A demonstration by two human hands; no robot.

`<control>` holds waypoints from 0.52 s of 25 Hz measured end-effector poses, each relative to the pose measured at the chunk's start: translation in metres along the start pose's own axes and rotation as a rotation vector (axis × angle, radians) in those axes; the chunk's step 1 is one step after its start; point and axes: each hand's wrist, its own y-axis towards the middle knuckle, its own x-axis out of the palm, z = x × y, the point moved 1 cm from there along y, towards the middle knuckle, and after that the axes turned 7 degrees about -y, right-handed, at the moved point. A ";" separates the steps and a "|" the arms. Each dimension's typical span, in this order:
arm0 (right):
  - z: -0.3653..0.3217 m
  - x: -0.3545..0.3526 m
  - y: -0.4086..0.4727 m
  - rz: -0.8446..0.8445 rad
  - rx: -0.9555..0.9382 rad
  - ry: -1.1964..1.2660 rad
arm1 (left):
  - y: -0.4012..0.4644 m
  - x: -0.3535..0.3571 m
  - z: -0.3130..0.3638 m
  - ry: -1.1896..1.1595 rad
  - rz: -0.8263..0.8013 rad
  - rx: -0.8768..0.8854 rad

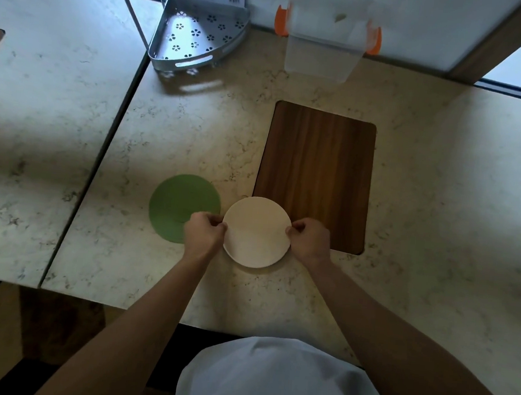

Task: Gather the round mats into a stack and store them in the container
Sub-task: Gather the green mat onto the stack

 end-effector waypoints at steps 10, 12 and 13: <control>-0.007 0.001 -0.009 0.059 0.040 -0.106 | -0.008 0.010 0.015 0.377 0.038 0.064; -0.006 0.001 -0.009 0.027 0.048 -0.078 | -0.006 0.012 0.015 0.326 0.041 0.037; -0.006 0.001 -0.007 0.003 0.052 -0.056 | -0.005 0.012 0.015 0.280 0.042 0.012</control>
